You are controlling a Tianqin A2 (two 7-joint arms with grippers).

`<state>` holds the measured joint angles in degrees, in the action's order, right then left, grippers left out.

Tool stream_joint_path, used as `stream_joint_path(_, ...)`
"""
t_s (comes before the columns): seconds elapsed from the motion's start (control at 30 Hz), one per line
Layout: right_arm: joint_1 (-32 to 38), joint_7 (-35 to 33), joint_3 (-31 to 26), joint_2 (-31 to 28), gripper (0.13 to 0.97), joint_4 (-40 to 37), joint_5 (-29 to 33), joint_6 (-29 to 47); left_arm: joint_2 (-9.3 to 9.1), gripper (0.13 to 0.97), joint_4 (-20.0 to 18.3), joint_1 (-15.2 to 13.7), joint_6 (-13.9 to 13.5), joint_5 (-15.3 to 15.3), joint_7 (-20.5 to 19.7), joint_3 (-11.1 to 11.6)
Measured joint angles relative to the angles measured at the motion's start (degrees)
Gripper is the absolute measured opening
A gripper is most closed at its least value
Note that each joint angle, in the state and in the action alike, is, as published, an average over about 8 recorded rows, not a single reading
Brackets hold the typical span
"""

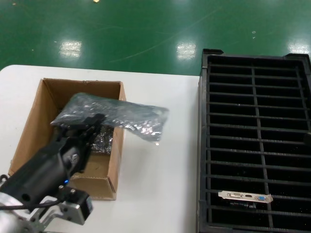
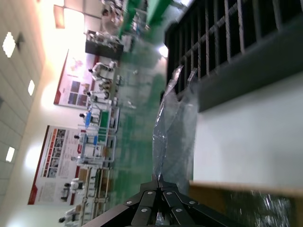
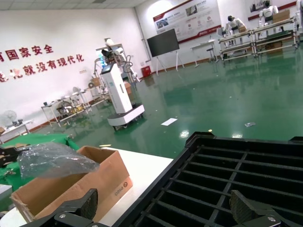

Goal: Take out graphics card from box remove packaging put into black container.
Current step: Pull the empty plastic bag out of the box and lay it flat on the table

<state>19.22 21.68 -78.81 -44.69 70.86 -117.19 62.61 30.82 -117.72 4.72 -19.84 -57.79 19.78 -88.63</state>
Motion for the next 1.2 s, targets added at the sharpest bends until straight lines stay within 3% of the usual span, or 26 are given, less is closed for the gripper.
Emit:
stream_joint_path(0.1, 0.0, 0.0, 0.0, 0.0, 0.966, 0.0, 0.0, 0.0, -0.43, 0.14, -0.12, -1.32, -2.04, -1.67, -2.61, -0.26)
stream_joint_path(0.17, 0.0, 0.0, 0.0, 0.0, 0.966, 0.0, 0.0, 0.0, -1.21, 0.14, -0.21, -3.0, -5.22, -3.59, -6.2, -0.11)
stream_joint_path(0.3, 0.0, 0.0, 0.0, 0.0, 0.966, 0.0, 0.0, 0.0, -4.26, 0.14, -0.25, -7.39, -14.92, -7.34, -16.36, 1.42)
stream_joint_path(0.4, 0.0, 0.0, 0.0, 0.0, 0.966, 0.0, 0.0, 0.0, -7.96, 0.14, 0.14, -10.8, -23.11, -7.42, -24.54, 3.06)
stream_joint_path(0.5, 0.0, 0.0, 0.0, 0.0, 0.966, 0.0, 0.0, 0.0, -12.87, 0.14, 1.64, -14.27, -31.19, -3.0, -32.61, 4.59)
stream_joint_path(0.67, 0.0, 0.0, 0.0, 0.0, 0.966, 0.0, 0.0, 0.0, -21.27, 0.14, 7.22, -20.64, -44.58, 9.72, -45.99, 6.75)
stream_joint_path(0.8, 0.0, 0.0, 0.0, 0.0, 0.966, 0.0, 0.0, 0.0, -26.06, 0.14, 13.16, -25.7, -53.16, 19.63, -56.29, 7.82)
stream_joint_path(0.87, 0.0, 0.0, 0.0, 0.0, 0.966, 0.0, 0.0, 0.0, -27.72, 0.14, 16.26, -28.06, -55.83, 23.89, -61.5, 7.8)
stream_joint_path(0.97, 0.0, 0.0, 0.0, 0.0, 0.966, 0.0, 0.0, 0.0, -29.42, 0.14, 20.78, -31.24, -57.22, 28.77, -68.9, 7.07)
stream_joint_path(1.07, 0.0, 0.0, 0.0, 0.0, 0.966, 0.0, 0.0, 0.0, -30.19, 0.14, 24.45, -33.56, -56.24, 31.25, -74.54, 6.17)
stream_joint_path(1.2, 0.0, 0.0, 0.0, 0.0, 0.966, 0.0, 0.0, 0.0, -30.56, 0.15, 27.86, -35.89, -53.8, 32.27, -79.25, 5.77)
